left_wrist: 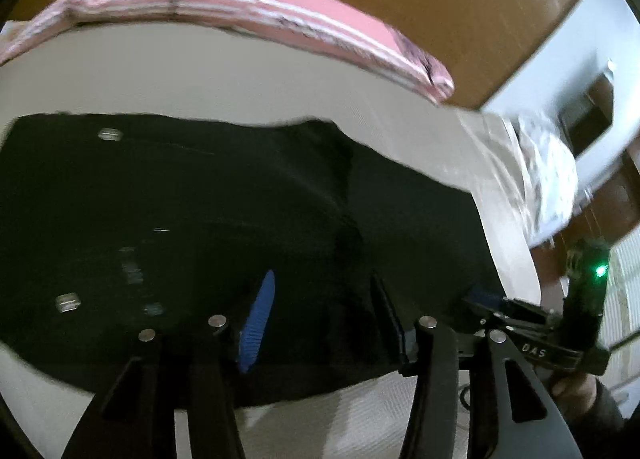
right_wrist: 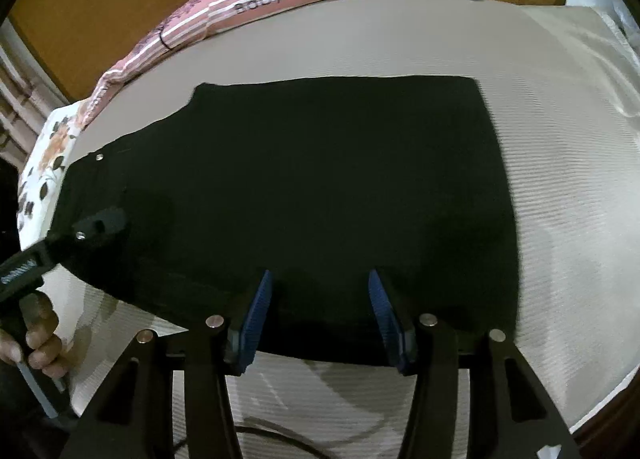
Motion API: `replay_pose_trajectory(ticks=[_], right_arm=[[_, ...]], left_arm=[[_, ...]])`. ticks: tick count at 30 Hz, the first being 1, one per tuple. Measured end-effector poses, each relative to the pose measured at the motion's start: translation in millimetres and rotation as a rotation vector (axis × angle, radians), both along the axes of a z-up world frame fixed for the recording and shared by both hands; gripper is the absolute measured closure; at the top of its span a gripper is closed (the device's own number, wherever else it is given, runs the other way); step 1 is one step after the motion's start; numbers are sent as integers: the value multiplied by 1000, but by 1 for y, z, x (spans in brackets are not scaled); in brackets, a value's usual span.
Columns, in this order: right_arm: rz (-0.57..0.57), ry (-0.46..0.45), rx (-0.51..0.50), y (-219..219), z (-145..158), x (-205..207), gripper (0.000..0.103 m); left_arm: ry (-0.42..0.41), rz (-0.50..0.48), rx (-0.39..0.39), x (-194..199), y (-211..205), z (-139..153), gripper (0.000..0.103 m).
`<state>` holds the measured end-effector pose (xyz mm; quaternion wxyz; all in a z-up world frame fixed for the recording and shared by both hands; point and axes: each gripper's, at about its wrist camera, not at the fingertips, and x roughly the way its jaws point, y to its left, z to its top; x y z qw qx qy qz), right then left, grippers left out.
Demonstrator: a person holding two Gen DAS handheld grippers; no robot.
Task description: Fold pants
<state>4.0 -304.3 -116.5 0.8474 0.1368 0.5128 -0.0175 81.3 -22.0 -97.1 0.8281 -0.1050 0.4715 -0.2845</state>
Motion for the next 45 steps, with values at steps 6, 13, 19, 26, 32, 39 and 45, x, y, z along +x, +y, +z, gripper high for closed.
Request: replay_pose_trajectory(ticks=[6,13,19,26,32,39,45], right_arm=[[39,-3,11,25,-1,15,54],[100,-4,48,57,-1,31,52],[175,4,61,90,-1,44,52],[227,8,111,112,1,55,52],[206,-21,137,110,9,58,45],[178,-21,143,100,10,58,45],[147,-28,163,96,9,59,45]], left_arm=[[-33,173,56,-9,58,8,48],[-39,261,11,-25,105,8,48],[28,343,-133,-31,144,-1,48],[114,461,-245,-32,181,-25,48],[207,542,-372,-23,203,-50,48],[223,592,-409,-15,215,-68,48],[169,595,-410,-3,215,-70,48]])
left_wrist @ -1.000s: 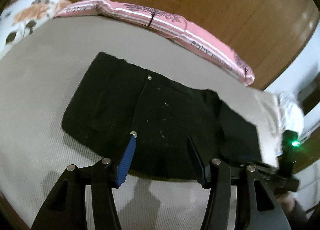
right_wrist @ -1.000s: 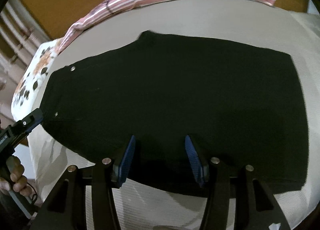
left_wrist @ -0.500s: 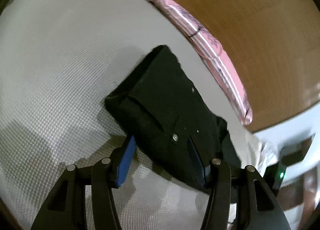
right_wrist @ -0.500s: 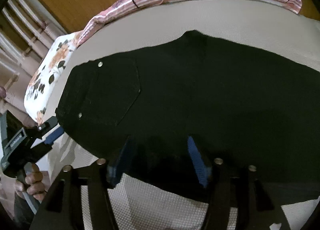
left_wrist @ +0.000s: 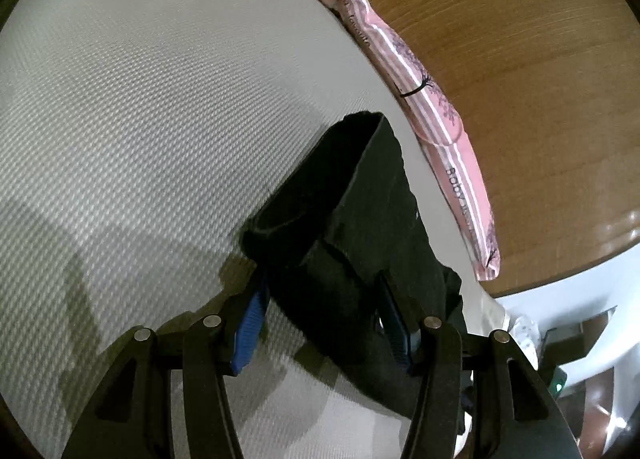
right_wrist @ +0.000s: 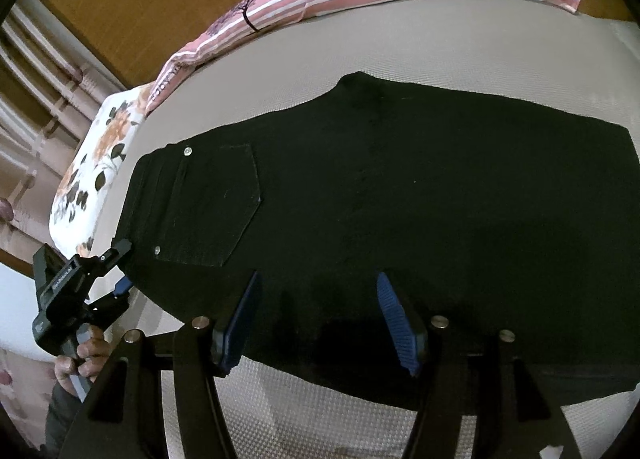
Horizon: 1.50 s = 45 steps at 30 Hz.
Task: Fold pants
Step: 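Grasp the leg end of the folded jeans with the left gripper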
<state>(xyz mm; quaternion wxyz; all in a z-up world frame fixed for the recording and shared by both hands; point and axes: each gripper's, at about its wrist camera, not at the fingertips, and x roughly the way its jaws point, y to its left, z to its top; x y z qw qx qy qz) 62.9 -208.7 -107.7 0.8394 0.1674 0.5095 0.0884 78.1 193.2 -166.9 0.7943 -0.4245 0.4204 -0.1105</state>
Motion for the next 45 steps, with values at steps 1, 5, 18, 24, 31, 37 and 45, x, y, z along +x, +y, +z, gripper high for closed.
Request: replay_pose_trajectory(ticks=[1,5,18,24,31,37,45], right_arm=[[-3,-1,3,0,-1,-1,45],[-5,9,8,0,-6,-1,45],[-22,5,-73,0,-8,1,45],[-17,2,-69,-1,-7,0,45],[-28,-11,-57,-7,-5,-4,45],[-58,-42,-50,-23,6,-12,45],[-140,-79,1,-72,22,-27,45]], left_arm=[[-1,7,-1,3,0,0,48],[-25,24,4,9,-1,0,49],[-30,47,108,7,-12,12,71],[12,76,57,8,-10,0,69],[-21,93,83,8,-20,9,77],[-171,26,241,4,-54,64,80],[-314,-133,275,14,-117,131,80]])
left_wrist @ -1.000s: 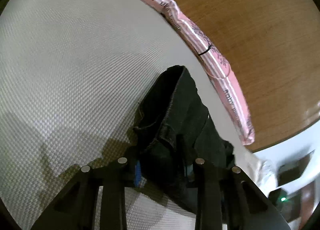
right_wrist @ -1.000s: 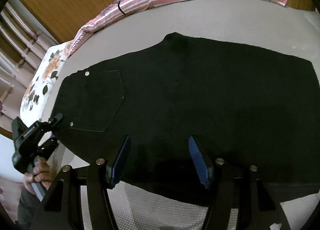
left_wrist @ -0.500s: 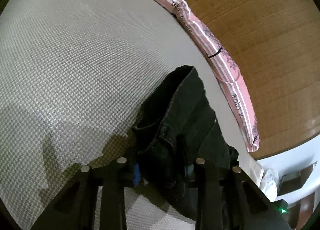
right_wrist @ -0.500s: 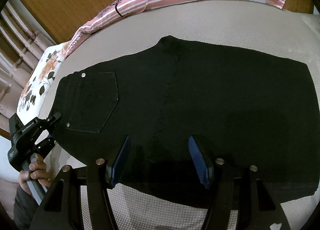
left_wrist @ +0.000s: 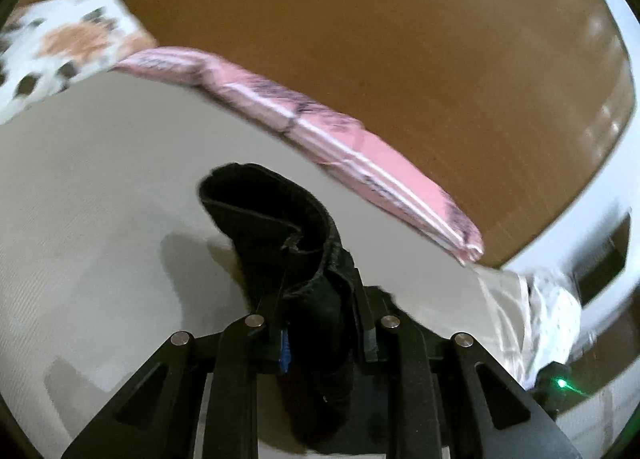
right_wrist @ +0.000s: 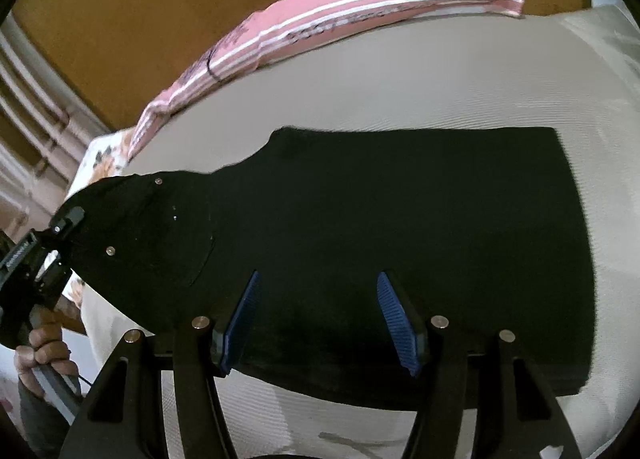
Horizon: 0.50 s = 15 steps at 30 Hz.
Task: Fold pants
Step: 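Grasp the leg end of the folded jeans with the left gripper, then lift the leg end with the left gripper and fold it over toward the waistband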
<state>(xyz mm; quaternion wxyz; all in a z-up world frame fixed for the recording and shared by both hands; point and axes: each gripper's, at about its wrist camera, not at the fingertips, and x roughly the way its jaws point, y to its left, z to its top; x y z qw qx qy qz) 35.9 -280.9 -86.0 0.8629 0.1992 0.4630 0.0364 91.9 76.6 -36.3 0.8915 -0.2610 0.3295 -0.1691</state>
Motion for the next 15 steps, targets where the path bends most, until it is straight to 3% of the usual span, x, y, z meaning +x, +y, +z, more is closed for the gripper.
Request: replay_pose_trajectory(ticks=[8,15], right_arm=[[-86,-44,16,-48,14,-22,45],[-160,-44,69,-83,11,-38,44]], left_arm=[[-76,-169,41,7,-79,33,80],[-55,-264,19,15,-130,36,80]])
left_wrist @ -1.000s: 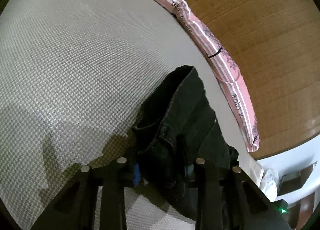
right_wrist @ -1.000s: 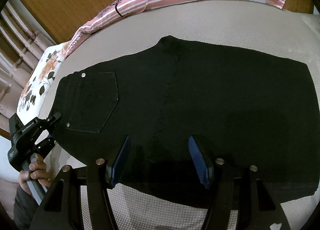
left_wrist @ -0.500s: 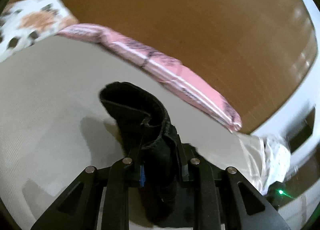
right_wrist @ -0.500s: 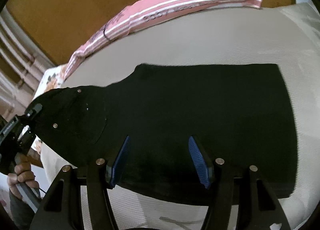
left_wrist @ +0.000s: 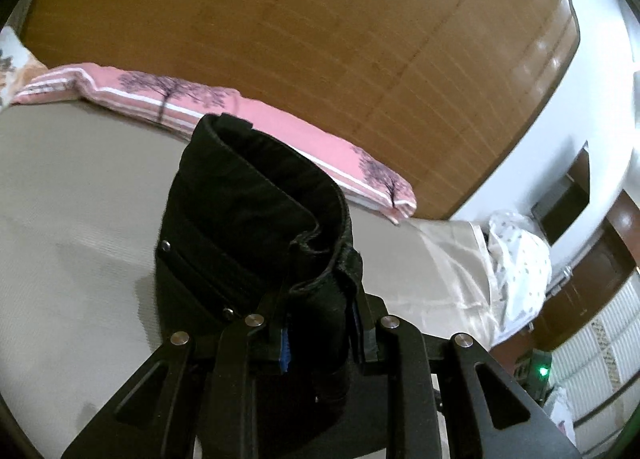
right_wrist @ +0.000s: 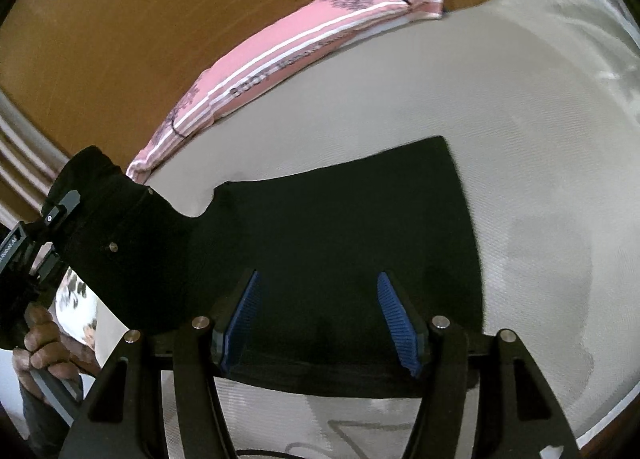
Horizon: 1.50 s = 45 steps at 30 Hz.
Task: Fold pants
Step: 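Lift the leg end with the left gripper and fold it over toward the waistband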
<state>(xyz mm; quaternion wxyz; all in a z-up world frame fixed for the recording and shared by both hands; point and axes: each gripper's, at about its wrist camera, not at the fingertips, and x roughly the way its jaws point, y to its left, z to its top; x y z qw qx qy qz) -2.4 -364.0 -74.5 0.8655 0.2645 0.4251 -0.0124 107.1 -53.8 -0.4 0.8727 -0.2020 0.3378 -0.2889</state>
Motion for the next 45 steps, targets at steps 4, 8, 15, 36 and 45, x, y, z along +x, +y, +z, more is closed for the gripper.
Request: replay_pose_trajectory(ticks=[4,8,15,36,45], right_arm=[[-33,-8,48,-16,-2,-5,44],[-40,-13,38,-25,0,-9,44],[-76,-17,39,-45,2,-19,44],[-170,12,66,-81,-28,-37,44],[-168,24,41,-80,-24,-35,44]], left_arm=[[5,-67,6,0,-28,2,80],[14,-142,9,-2,-60,2,80],[74,-221,29,-2,-104,-17,80],[90,-479,230,-41,-199,-75,79],[67,-526,296,-55,-209,-91,65]])
